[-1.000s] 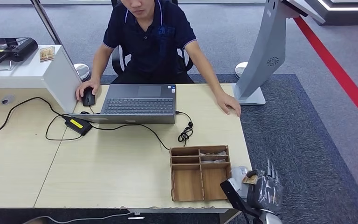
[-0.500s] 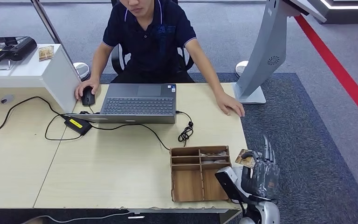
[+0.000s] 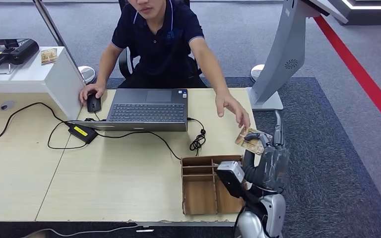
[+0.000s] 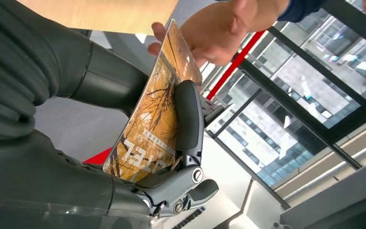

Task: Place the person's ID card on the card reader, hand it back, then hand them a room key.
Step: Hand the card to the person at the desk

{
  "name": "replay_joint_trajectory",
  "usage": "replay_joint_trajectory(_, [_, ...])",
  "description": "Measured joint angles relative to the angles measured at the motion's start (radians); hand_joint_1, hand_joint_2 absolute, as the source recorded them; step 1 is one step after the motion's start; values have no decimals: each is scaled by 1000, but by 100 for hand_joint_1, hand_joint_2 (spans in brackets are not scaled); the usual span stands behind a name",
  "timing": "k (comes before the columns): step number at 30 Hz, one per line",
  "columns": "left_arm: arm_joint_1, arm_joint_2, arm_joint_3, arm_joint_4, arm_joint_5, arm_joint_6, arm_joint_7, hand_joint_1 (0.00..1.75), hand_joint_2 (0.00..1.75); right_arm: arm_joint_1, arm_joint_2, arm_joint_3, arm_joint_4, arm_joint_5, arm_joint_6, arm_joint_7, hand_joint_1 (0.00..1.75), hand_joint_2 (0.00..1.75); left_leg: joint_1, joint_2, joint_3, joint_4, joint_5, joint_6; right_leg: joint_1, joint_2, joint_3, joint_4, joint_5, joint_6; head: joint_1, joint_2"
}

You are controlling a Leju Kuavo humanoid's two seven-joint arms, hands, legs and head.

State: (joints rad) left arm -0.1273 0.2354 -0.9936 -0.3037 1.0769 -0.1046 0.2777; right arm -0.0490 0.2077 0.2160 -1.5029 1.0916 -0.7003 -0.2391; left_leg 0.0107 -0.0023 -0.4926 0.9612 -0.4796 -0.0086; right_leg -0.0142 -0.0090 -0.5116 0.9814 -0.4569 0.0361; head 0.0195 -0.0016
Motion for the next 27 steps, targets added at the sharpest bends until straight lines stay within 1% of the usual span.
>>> replay_joint_trajectory(8, [0,0,-2,0,-9,0,0,0,0,-10,38,41,-16,-8,1,-58,175,175,0,0,0,0,0,0,0,0,0,0,0,0,0,0])
replay_joint_trajectory(16, [-1,0,-14,0,-22,-4,0,0,0,-21,44,85,-14,17,2,-66,175,175,0,0,0,0,0,0,0,0,0,0,0,0,0,0])
replay_joint_trajectory(18, [-2,0,-16,0,-24,-5,0,0,0,-23,43,93,-13,17,2,-64,160,175,0,0,0,0,0,0,0,0,0,0,0,0,0,0])
replay_joint_trajectory(20, [-2,0,-17,0,-27,-6,0,0,0,-24,43,100,-13,16,2,-59,72,175,0,0,0,0,0,0,0,0,0,0,0,0,0,0])
replay_joint_trajectory(22, [-2,0,-19,0,-29,-8,0,0,0,-26,42,107,-13,16,2,-50,0,175,0,0,-1,0,0,0,0,0,0,0,0,0,0,0])
replay_joint_trajectory(27, [-2,0,-22,0,-33,-11,0,0,0,-32,37,131,-13,23,2,-5,0,175,0,0,-1,0,0,0,0,0,0,0,0,0,0,0])
